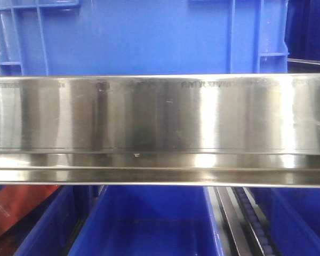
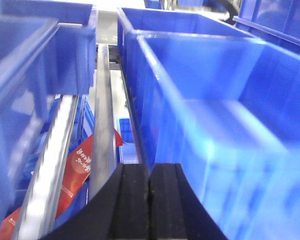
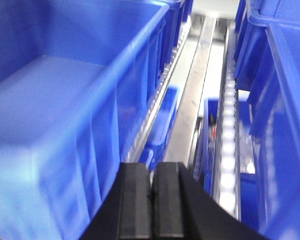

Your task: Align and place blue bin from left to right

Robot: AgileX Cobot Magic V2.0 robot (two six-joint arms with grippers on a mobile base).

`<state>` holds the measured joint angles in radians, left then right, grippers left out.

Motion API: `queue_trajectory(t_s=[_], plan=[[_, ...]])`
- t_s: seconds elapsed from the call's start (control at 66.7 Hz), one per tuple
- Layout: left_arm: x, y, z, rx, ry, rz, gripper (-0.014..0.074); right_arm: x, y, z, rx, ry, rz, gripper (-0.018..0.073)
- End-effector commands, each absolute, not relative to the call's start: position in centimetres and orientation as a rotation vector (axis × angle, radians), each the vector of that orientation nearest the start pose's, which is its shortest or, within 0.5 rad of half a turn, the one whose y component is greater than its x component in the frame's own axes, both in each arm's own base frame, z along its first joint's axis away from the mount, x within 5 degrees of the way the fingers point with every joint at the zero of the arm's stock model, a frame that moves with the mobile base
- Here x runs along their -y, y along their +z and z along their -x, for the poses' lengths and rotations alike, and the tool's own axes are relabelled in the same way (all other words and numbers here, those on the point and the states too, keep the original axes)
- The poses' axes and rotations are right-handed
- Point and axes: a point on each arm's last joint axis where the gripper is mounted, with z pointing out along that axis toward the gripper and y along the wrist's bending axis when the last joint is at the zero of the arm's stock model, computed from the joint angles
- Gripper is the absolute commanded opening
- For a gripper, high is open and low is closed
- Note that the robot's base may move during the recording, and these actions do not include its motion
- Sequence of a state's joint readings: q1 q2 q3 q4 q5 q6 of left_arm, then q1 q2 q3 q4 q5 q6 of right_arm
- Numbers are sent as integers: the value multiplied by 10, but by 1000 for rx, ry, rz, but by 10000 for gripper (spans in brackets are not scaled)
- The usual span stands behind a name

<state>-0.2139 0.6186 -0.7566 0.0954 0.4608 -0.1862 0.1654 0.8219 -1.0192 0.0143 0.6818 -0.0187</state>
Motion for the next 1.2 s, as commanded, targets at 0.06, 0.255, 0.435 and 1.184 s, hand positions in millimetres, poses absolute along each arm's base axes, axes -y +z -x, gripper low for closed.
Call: queue_trajectory(t_s=[0.06,0.255,0.435,1.184], plan=[[16,358,-105,-1766,-162,-60,-111,-19,382,-119,-1836,89,176,-68],[12,345,-91,-1745,-150,-41,-111,-13,337,-78,-1769,97,167,-68],[11,341,-90,-1756,-148,-41,-111,-9,315,-53,-1642,102,155,-68],[11,341,-90,-1753,-149,-42,-111,-7,310,-43,-1571,106,147,-68]])
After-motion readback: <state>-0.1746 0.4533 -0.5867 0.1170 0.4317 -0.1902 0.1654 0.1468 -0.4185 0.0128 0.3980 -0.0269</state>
